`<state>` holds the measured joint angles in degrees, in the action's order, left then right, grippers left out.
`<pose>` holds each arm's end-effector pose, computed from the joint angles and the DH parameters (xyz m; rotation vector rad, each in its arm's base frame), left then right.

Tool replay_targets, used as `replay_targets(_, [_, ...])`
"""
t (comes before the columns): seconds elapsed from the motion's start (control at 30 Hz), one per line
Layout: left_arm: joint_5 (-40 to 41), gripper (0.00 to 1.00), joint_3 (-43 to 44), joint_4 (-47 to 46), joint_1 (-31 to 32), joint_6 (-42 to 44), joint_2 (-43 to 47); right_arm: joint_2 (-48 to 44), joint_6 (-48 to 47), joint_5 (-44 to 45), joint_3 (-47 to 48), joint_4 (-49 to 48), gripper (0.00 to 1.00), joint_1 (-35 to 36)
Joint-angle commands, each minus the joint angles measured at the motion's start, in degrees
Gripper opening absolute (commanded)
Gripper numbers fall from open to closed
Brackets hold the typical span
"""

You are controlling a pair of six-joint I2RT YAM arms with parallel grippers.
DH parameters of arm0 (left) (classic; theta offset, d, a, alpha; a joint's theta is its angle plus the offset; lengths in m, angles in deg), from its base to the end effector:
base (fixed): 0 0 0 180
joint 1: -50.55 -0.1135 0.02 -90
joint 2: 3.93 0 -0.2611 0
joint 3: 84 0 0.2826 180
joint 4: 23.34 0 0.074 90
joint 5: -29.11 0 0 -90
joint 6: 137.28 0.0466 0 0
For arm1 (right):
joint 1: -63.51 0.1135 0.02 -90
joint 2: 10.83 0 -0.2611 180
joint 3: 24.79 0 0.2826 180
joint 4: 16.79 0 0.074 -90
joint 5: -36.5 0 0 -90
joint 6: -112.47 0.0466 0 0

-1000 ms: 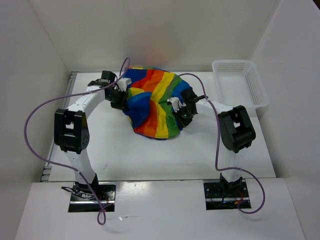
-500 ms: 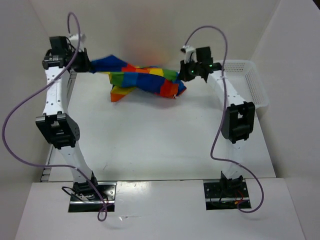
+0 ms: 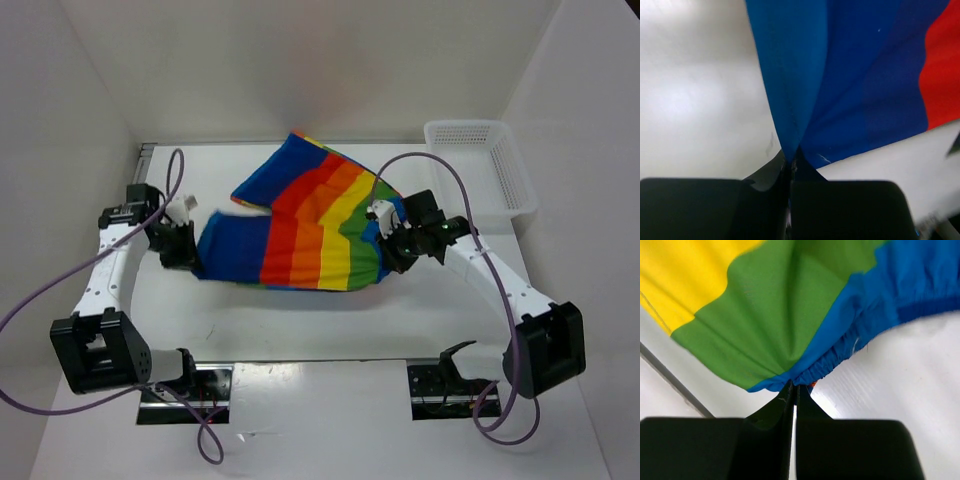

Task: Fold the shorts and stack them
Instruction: Flatten the shorts out, then fold the shorts

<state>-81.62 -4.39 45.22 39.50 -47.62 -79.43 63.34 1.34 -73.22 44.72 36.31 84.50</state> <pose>0.2850 0.0389 0.2805 -0.1528 2.6331 -0.4241 0.2682 0.1197 0.2420 -1.0342 2.3298 0.4416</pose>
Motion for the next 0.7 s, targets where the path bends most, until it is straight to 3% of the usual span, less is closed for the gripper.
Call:
replay_targets(0.0, [3.94, 0.00, -4.41, 8.56, -0.64, 0.34, 5.79, -4.91, -5.76, 4.87, -0.74, 1.60, 0.00, -0.87])
replay_targets(0.1, [7.27, 0.00, -8.81, 9.27, -0.64, 0.34, 10.27, -5.44, -10.94, 4.69, -2.05, 5.37, 0.00, -0.87])
replay_targets(0.3, [9.57, 0.00, -6.63, 10.50, 1.37, 0.34, 13.01, -10.36, -17.37, 4.97, -3.47, 13.90, 0.00, -0.87])
replay_targets(0.53, [4.12, 0.00, 9.61, 10.33, 2.08, 0.34, -3.13, -9.75, -15.88, 3.03, -0.04, 12.96, 0.00, -0.87])
replay_targets(0.67, [0.80, 0.00, 12.27, 10.33, 2.61, 0.34, -12.89, -8.00, -15.88, 2.24, 1.70, 12.25, 0.00, -0.87])
